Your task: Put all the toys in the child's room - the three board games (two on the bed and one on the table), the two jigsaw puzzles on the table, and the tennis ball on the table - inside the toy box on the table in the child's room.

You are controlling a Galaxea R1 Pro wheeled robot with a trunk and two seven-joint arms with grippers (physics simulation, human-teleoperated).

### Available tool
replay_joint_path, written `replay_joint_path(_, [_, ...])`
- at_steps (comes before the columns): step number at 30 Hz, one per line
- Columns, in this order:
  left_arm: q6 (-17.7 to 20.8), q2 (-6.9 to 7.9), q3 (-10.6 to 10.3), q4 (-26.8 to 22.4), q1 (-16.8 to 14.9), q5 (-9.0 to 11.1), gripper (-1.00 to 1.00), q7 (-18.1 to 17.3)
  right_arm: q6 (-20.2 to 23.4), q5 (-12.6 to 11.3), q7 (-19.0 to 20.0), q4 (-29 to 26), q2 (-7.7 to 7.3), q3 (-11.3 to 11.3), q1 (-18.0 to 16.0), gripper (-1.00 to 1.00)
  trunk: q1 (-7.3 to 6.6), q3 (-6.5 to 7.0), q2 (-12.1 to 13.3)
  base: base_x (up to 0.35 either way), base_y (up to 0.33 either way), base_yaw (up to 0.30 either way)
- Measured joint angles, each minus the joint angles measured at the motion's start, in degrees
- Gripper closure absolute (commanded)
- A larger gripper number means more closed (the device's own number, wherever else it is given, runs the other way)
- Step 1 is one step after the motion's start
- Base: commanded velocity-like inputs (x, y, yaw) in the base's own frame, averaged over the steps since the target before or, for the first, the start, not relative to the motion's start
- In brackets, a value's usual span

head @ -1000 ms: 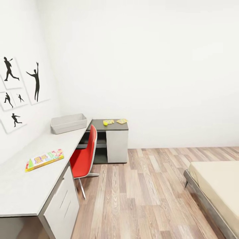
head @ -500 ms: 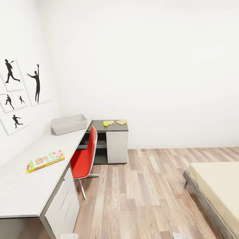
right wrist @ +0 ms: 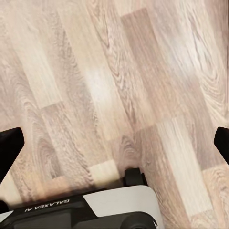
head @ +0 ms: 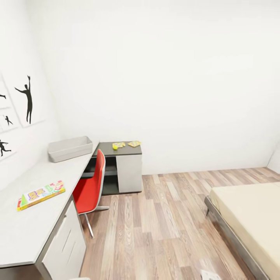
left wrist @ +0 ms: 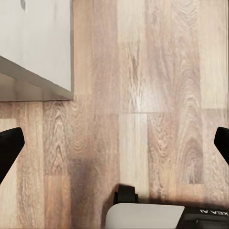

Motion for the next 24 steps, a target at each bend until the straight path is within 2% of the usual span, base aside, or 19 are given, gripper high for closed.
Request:
replay_joint_path(11, [-0.1, -0.38, -0.2, 0.2, 0.0, -0.1, -1.00, -0.5, -0.6, 0.0, -0.1, 0.1, 0.09, -0.3, 0.0, -1.00, -0.01, 0.01, 0.0, 0.000, 0.000, -0.282])
replay_joint_path(24, [-0.1, -0.60, -0.2, 0.3, 0.0, -0.1, -1.00, -0.5, -0.6, 0.0, -0.2, 0.2, 0.15, -0.3, 0.0, -1.00, -2.86, 2.34, 5.2, 0.000, 0.000, -0.285])
